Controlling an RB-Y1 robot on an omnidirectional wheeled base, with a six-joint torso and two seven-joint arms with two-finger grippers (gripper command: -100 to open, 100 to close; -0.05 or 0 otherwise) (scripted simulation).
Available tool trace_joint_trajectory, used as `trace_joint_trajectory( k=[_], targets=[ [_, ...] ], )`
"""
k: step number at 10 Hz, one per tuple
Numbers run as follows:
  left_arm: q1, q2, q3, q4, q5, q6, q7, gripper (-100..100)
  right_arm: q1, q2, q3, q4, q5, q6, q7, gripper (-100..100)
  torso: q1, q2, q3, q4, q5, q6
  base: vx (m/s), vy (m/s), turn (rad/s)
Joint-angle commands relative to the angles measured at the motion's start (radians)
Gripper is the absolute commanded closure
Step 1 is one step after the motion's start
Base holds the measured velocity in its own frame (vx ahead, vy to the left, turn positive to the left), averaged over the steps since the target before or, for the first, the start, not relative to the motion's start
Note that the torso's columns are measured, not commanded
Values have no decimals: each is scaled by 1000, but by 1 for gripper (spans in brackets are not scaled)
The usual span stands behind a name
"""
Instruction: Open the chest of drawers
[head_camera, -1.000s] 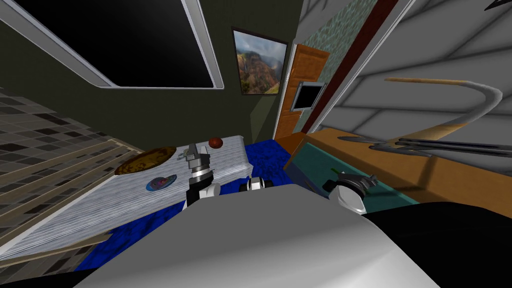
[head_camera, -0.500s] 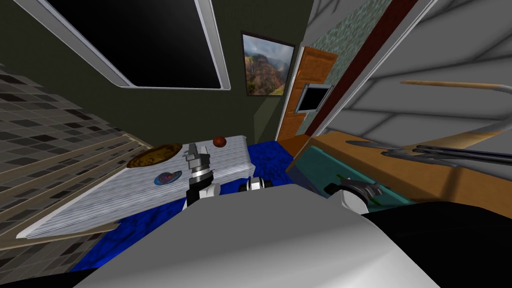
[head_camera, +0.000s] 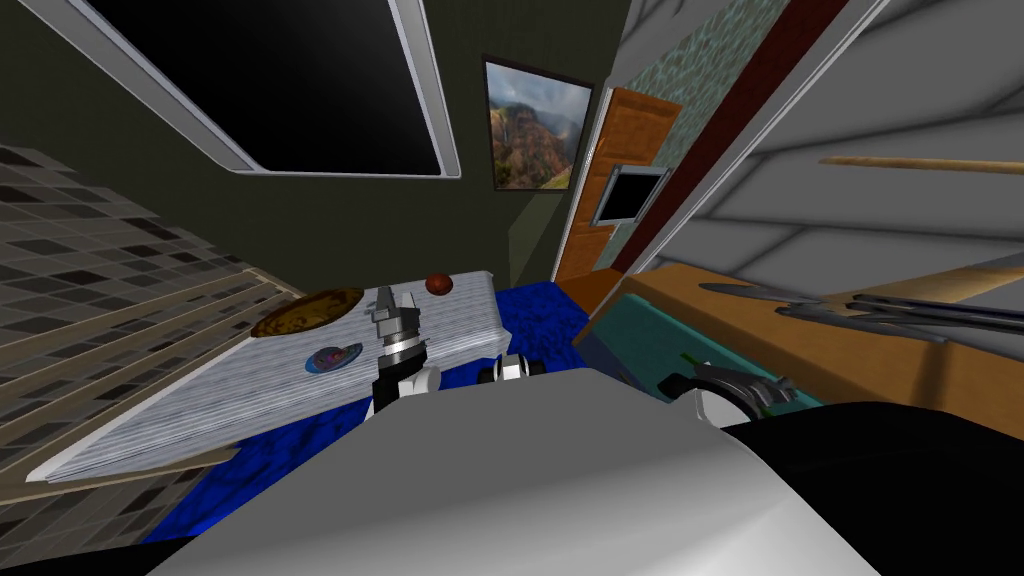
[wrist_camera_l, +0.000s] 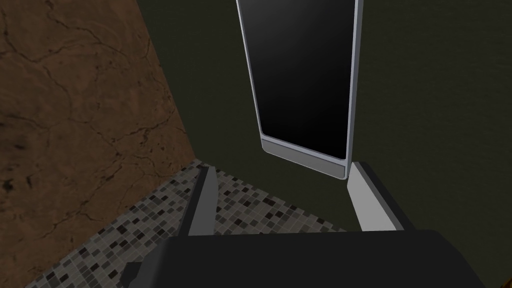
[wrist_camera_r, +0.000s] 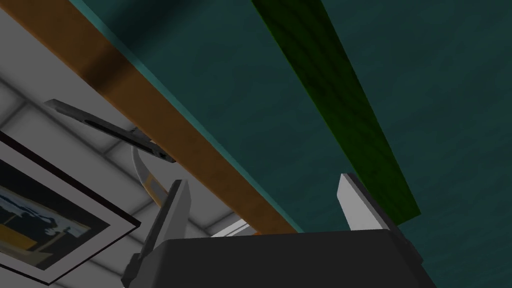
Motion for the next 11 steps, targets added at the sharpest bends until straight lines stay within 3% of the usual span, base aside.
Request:
trace_joint_trajectory(
  k=[1,2,6,7,9,11],
  targets=[
    [0,0,0,0,0,0,0,0,12,-4,-10,-8,-19,-11,11,-100,4,1,0,1,3,-1,33,-10,-38],
    [0,0,0,0,0,0,0,0,-7,11,12,8,8,-1,-3,100,7,6,2,2,4,-1,-45,8,97],
    [0,0,0,0,0,0,0,0,-22,21,27,15,23,16,-4,100,15,7,1,2,13,5,-60,6,23],
    [0,0,0,0,0,0,0,0,-18,-15,28,18,18,12,-5,-100,14,5,-1,2,13,5,-12,6,-7],
    [0,0,0,0,0,0,0,0,2,-28,32,30,-15,-11,-1,-100,13,7,1,2,12,5,-19,11,-19],
    [0,0,0,0,0,0,0,0,17,-27,35,40,-42,-29,2,-100,2,7,5,1,-3,4,-35,35,-11]
  ],
)
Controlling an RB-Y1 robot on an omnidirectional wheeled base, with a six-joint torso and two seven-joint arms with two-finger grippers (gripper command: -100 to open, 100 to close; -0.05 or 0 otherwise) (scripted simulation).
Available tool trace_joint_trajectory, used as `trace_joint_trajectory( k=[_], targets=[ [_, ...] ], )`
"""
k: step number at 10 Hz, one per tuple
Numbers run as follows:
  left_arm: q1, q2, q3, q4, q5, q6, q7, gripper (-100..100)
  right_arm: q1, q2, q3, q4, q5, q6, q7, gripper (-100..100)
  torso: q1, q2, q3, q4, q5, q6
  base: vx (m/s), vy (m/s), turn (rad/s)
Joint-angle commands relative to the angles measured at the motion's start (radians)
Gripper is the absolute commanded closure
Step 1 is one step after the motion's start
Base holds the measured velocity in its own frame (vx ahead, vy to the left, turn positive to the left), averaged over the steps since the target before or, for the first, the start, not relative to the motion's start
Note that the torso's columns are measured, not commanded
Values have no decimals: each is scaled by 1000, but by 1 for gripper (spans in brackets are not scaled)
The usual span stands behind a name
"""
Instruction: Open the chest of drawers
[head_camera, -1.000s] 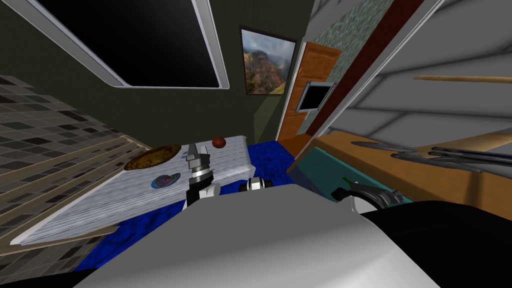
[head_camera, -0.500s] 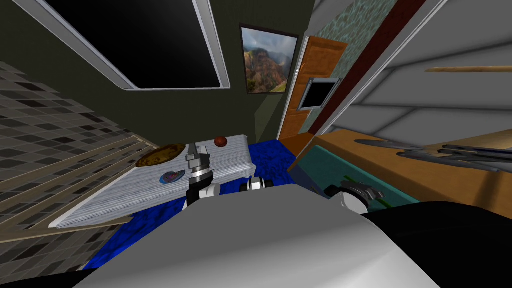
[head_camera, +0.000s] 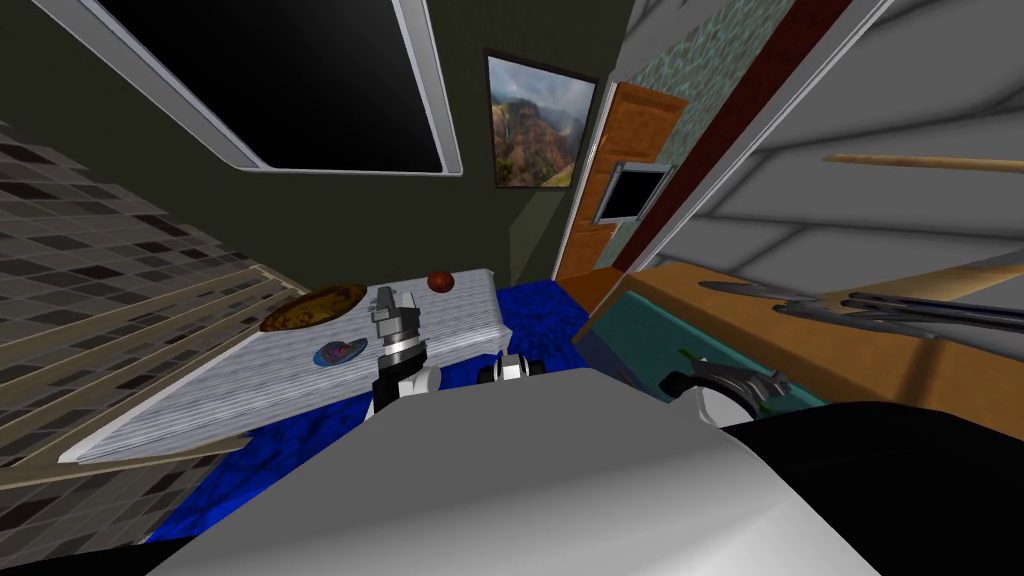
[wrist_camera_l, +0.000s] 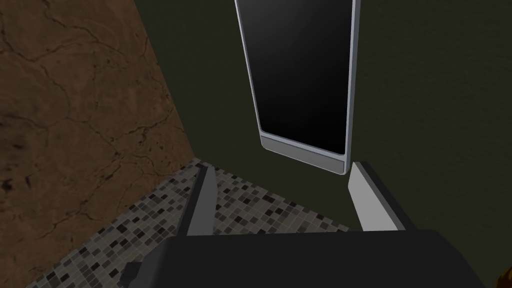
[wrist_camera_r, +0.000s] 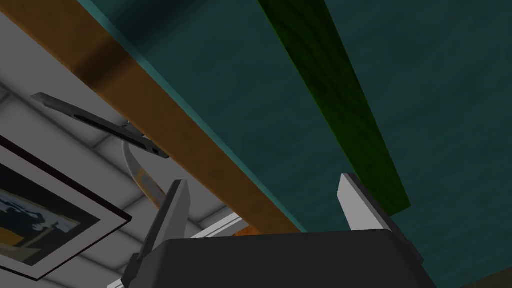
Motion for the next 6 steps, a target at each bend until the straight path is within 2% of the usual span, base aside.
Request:
trace_joint_trajectory(
  k=[1,6],
  targets=[
    [0,0,0,0,0,0,0,0,15,13,12,15,-32,-19,10,-100,-5,-1,-1,0,-1,1,-18,30,5],
    [0,0,0,0,0,0,0,0,45,-3,20,37,-86,-55,15,-100,-11,3,2,-2,-7,9,-13,13,-4]
  ],
)
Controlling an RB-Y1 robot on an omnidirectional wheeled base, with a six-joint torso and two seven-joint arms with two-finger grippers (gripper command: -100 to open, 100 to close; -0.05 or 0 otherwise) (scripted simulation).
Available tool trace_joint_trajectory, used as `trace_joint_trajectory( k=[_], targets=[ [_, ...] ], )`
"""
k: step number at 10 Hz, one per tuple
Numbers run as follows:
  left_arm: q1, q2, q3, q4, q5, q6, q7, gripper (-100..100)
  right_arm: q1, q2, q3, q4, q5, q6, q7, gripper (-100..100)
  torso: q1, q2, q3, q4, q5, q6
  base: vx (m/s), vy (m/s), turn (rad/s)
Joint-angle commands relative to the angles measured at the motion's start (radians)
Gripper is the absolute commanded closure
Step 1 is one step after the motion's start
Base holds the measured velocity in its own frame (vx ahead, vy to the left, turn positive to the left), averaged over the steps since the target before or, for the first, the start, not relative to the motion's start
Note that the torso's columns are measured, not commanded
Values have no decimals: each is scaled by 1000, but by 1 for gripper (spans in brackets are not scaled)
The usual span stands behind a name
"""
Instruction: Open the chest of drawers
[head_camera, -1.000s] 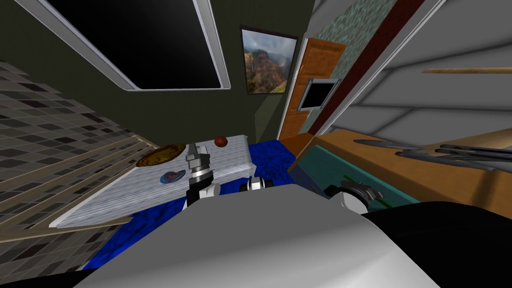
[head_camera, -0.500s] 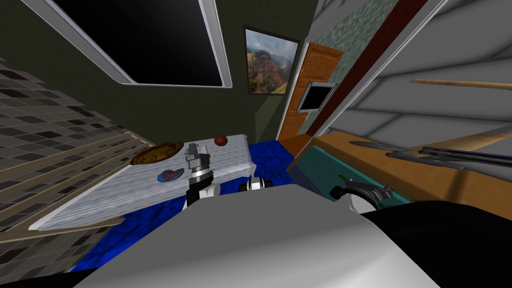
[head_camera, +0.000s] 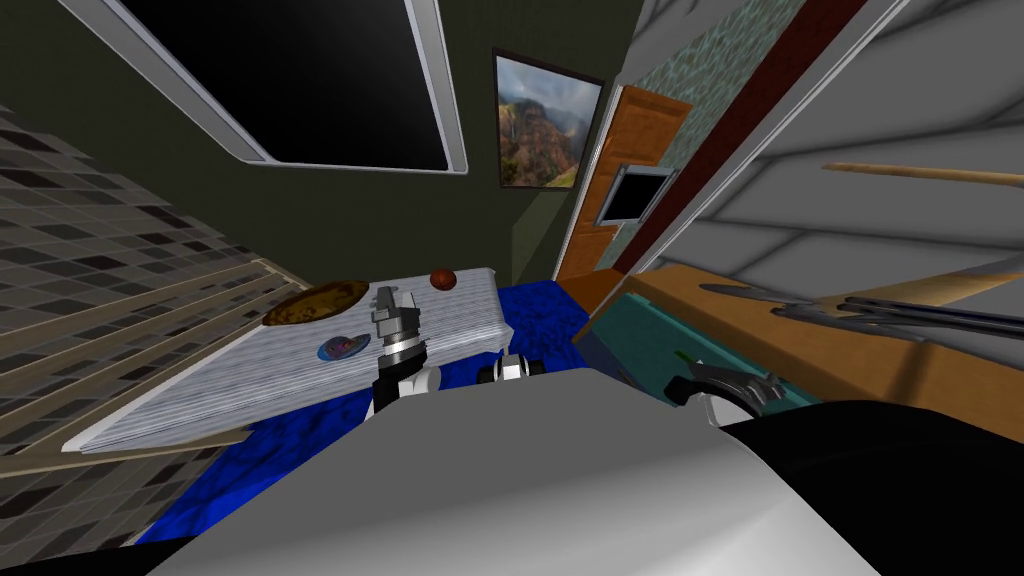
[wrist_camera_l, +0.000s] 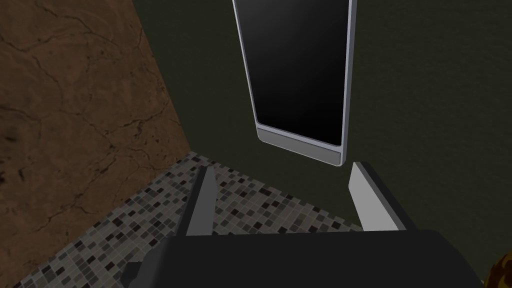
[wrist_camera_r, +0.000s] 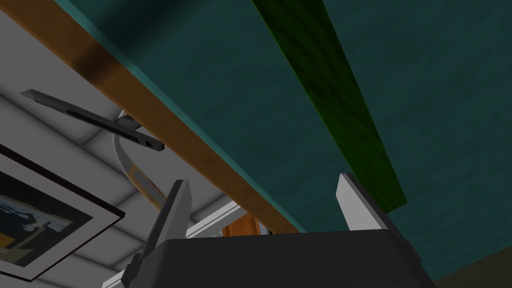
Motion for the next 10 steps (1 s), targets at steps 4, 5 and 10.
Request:
trace_joint_trajectory(
  k=[4,5,10],
  targets=[
    [0,0,0,0,0,0,0,0,64,-68,-20,-24,-99,-29,21,-100,14,-5,-7,2,16,-5,65,12,-8],
    [0,0,0,0,0,0,0,0,61,-57,-3,-36,-108,-10,35,-100,20,-4,-7,2,20,-7,51,1,-14],
    [0,0,0,0,0,0,0,0,10,-18,6,-9,-41,0,17,100,22,1,-5,4,22,-7,-45,-6,9]
  ],
)
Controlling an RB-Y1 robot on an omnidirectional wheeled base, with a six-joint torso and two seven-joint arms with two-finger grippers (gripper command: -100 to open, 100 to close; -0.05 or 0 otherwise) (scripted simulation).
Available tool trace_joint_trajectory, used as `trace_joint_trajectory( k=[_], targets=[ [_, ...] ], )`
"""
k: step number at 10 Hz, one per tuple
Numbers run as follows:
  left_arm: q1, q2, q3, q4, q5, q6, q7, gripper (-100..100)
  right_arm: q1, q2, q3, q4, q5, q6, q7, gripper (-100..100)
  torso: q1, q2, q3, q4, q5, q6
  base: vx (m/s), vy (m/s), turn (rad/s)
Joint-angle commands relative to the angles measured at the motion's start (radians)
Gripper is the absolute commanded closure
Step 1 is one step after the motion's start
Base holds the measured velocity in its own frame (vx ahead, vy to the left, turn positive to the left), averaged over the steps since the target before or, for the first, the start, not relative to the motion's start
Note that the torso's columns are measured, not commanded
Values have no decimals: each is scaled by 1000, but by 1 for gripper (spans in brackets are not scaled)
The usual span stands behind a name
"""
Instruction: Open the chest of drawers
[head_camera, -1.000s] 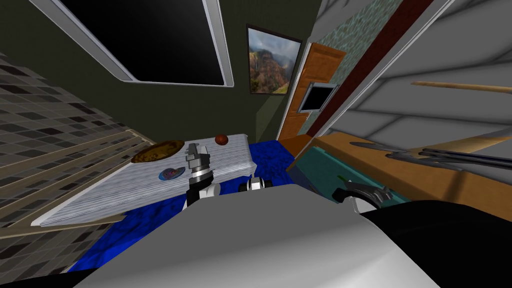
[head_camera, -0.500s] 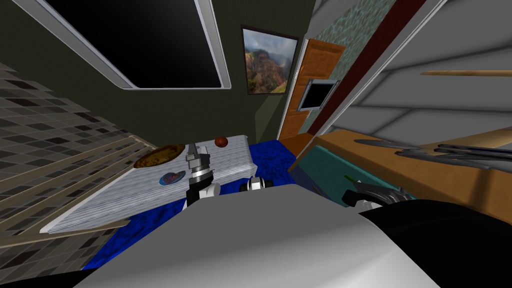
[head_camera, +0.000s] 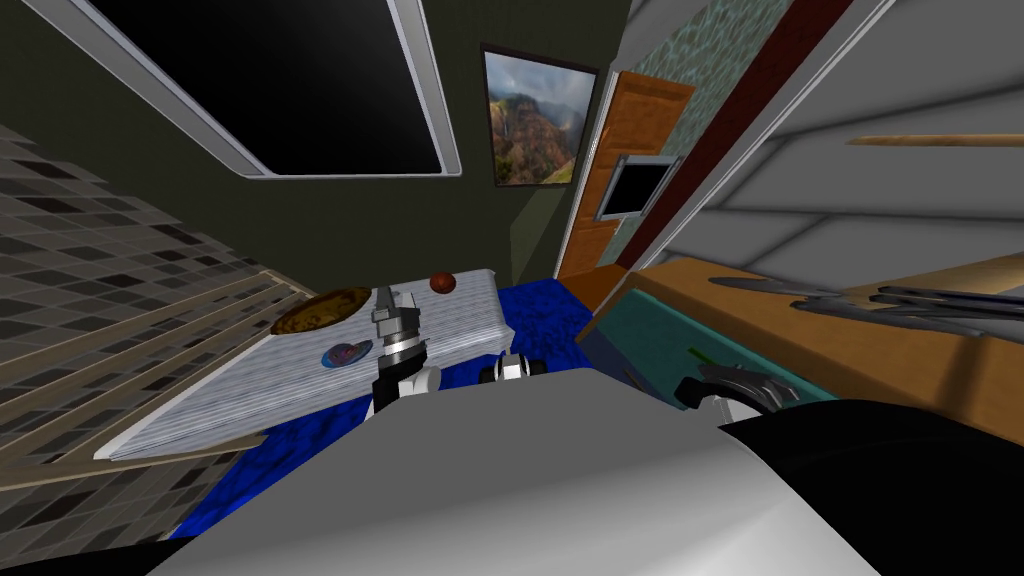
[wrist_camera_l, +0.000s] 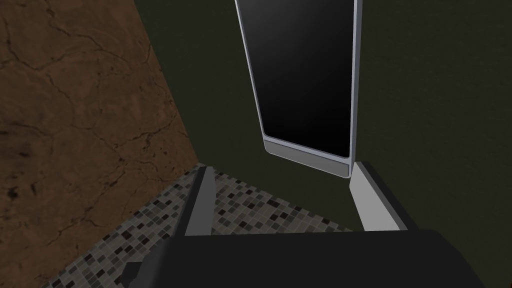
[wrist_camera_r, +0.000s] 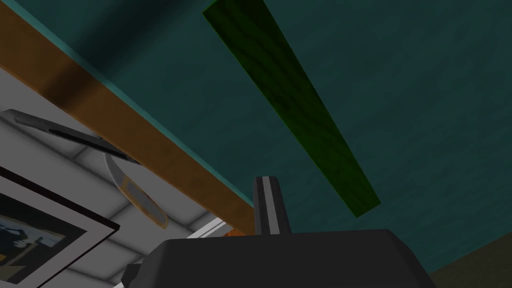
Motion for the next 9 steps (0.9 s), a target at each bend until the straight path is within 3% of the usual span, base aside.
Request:
trace_joint_trajectory(
  k=[1,2,6,7,9],
  targets=[
    [0,0,0,0,0,0,0,0,-12,13,1,4,20,2,-5,100,-1,-1,-1,0,0,0,-32,-8,2],
    [0,0,0,0,0,0,0,0,-21,35,15,32,33,11,-5,-100,0,-4,-2,-1,0,0,-50,14,-36],
    [0,0,0,0,0,0,0,0,-15,34,12,33,31,8,-7,-100,-5,-6,-3,-1,-1,0,-12,-23,-5],
    [0,0,0,0,0,0,0,0,-14,33,12,34,30,8,-7,100,-2,-4,-3,-1,-1,0,2,-9,0],
    [0,0,0,0,0,0,0,0,-1,31,10,26,18,1,-7,100,10,0,0,0,3,1,-6,153,-12]
  ],
)
